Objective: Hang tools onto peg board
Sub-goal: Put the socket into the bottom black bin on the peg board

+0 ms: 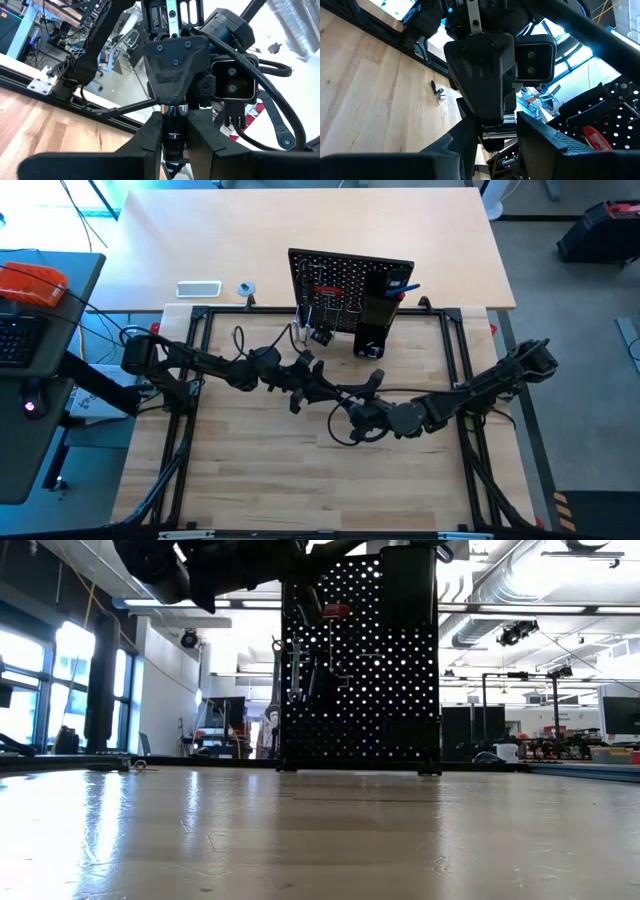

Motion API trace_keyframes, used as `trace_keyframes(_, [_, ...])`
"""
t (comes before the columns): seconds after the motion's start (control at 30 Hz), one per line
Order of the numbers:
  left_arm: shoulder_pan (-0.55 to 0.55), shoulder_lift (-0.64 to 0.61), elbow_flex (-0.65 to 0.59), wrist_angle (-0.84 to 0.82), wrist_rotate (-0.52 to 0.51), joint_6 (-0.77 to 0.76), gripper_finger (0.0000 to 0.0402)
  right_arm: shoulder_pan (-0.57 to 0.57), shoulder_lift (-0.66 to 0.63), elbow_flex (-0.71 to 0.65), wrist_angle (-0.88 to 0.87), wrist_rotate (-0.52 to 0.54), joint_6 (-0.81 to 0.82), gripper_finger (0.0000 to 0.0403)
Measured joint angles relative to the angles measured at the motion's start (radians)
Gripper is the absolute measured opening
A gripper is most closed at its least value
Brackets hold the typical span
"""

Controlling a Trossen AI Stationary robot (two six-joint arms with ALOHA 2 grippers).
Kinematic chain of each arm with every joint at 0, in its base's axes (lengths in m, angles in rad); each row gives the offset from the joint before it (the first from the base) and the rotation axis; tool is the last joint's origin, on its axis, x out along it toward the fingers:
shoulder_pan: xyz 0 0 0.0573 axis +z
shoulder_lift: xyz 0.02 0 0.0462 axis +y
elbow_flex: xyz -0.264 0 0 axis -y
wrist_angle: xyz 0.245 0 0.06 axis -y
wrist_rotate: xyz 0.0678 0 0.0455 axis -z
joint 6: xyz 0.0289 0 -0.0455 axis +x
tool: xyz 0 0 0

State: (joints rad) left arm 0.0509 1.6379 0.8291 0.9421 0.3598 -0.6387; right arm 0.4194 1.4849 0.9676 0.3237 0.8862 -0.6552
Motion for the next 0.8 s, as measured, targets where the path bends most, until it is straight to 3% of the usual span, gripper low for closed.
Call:
trace_keyframes(0.13, [0.0, 0.0, 0.0, 0.0, -0.004, -0.007, 0.0052, 0.0, 0.0, 0.0, 0.0, -0.002, 0.0, 0.012])
trace_keyframes(0.3, [0.002, 0.0, 0.0, -0.004, -0.015, -0.024, 0.0052, 0.002, 0.0, 0.0, -0.006, 0.004, -0.008, 0.007])
trace_keyframes(0.47, [0.005, 0.0, 0.0, -0.006, -0.019, -0.019, 0.0056, 0.002, 0.0, 0.0, -0.019, 0.001, 0.009, 0.007])
trace_keyframes(0.8, [0.011, 0.0, 0.0, -0.026, -0.042, 0.083, 0.0147, 0.003, 0.0, 0.0, -0.113, 0.087, 0.159, 0.007])
